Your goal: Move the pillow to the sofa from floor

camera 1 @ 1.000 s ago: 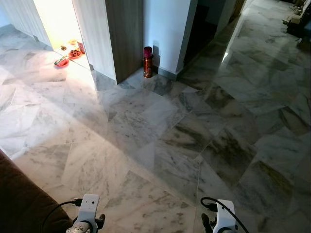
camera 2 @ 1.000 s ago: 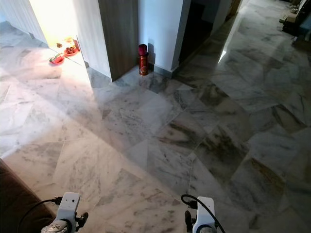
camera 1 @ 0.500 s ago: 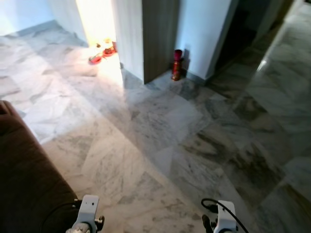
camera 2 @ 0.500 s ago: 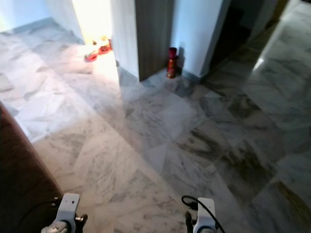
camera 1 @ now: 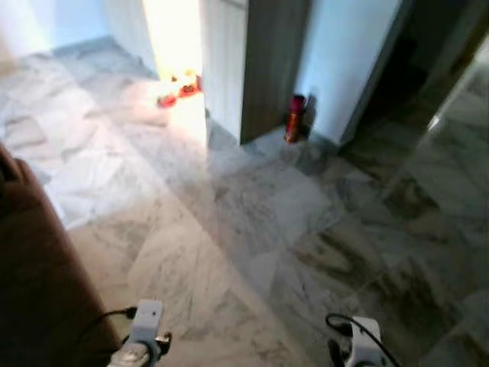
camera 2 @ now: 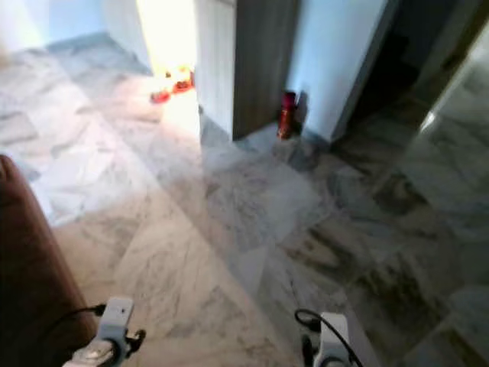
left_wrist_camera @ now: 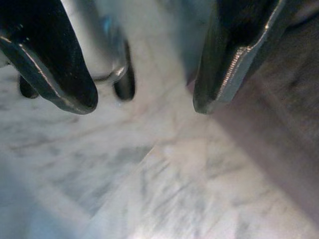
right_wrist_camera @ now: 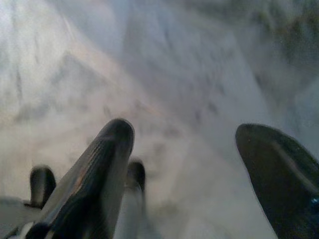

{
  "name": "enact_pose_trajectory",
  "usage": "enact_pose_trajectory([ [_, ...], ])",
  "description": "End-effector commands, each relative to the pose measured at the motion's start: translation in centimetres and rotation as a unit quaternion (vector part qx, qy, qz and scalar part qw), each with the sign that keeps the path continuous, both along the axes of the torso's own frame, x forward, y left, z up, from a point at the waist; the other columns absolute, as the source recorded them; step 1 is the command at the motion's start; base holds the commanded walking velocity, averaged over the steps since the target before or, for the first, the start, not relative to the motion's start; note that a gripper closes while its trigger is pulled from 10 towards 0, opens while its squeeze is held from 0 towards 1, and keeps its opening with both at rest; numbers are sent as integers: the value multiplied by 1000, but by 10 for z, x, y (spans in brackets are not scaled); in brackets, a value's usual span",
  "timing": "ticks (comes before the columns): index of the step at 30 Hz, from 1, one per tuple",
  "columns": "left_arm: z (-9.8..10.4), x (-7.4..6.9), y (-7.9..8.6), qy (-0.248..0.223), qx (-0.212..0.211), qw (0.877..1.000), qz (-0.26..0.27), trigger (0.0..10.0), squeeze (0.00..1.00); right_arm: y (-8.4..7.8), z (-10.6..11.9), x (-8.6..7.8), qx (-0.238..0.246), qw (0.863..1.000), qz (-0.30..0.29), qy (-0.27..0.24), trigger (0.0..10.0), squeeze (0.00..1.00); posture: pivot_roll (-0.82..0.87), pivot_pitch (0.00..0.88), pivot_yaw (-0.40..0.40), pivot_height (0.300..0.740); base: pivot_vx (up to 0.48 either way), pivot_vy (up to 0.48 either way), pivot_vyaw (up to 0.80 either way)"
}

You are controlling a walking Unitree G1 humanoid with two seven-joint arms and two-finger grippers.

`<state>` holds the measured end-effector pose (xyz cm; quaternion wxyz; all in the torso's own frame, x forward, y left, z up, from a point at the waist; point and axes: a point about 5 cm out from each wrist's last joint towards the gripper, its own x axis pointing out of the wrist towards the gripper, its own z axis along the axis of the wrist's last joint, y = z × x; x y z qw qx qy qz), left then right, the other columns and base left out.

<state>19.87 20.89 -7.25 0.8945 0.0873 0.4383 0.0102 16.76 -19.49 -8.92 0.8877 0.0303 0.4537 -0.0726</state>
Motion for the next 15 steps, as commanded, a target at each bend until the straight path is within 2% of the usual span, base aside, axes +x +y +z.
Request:
enact_pose_trajectory([
  [1, -4, -8, 1, 17, 4, 1000, -4, 10000, 0, 5, -3, -5, 9, 1000, -3, 6, 10000, 0, 95, 60, -60, 740, 259, 0, 0],
  [6, -4, -8, 1, 17, 4, 1000, -3, 10000, 0, 5, -2, -3, 0, 1000, 13, 4, 10000, 0, 95, 60, -60, 740, 256, 0, 0],
  [11, -4, -8, 1, 18, 4, 1000, -4, 10000, 0, 5, -2, -4, 3, 1000, 10, 7, 10000, 0, 97, 57, -61, 740, 257, 0, 724],
  [15, -4, -8, 1, 19, 4, 1000, -4, 10000, 0, 5, -3, -5, 5, 1000, 6, 7, 10000, 0, 98, 54, -60, 740, 258, 0, 0],
])
